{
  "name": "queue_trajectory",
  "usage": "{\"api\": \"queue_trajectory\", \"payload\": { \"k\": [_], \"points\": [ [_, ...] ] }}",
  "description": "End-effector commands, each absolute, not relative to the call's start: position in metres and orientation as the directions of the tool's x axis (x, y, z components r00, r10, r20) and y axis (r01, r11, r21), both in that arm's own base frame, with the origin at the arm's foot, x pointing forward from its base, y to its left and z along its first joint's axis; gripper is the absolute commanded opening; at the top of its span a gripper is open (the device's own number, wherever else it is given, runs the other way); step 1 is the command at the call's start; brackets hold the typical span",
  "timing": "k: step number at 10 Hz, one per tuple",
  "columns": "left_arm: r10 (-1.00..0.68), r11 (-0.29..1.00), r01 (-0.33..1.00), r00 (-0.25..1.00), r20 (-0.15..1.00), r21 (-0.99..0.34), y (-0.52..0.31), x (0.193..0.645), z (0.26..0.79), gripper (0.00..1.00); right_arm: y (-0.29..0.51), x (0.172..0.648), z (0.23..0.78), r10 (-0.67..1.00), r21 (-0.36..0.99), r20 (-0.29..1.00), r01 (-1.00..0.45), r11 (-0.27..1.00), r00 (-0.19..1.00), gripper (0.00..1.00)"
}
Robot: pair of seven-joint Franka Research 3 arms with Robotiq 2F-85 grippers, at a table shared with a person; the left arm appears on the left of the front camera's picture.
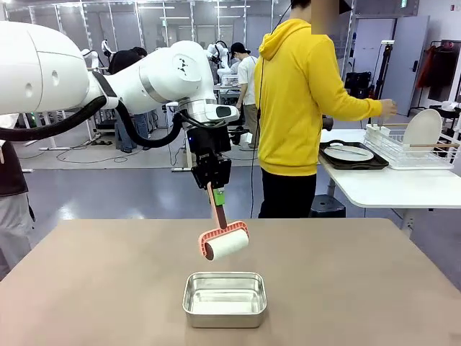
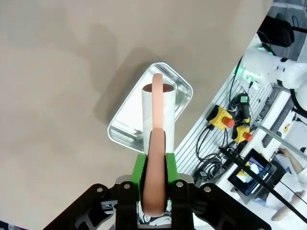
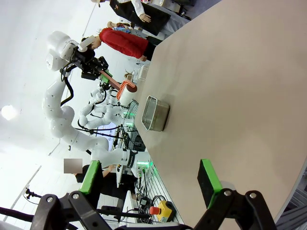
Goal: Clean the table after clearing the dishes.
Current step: When the right (or left) Handle tray is removed, use the right hand (or left hand) to clean the right (or left) side of the table with the Lint Roller.
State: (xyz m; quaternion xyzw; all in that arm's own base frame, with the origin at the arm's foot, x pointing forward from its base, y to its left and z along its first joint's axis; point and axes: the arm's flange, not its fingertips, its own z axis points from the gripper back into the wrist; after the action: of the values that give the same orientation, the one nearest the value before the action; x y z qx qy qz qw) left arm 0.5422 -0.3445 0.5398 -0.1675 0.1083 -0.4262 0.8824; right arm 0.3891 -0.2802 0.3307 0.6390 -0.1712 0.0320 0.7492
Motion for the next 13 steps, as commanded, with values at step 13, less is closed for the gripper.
{"api": "queue_trajectory", "payload": {
  "k": [13],
  "points": [
    [0.035, 0.694, 0.040, 0.995, 0.089, -0.719, -0.119, 0.561, 0.420, 0.22, -0.279, 0.387, 0.333, -0.172, 0.944, 0.308, -0.277, 0.181, 0.936, 1.00]
  ]
}}
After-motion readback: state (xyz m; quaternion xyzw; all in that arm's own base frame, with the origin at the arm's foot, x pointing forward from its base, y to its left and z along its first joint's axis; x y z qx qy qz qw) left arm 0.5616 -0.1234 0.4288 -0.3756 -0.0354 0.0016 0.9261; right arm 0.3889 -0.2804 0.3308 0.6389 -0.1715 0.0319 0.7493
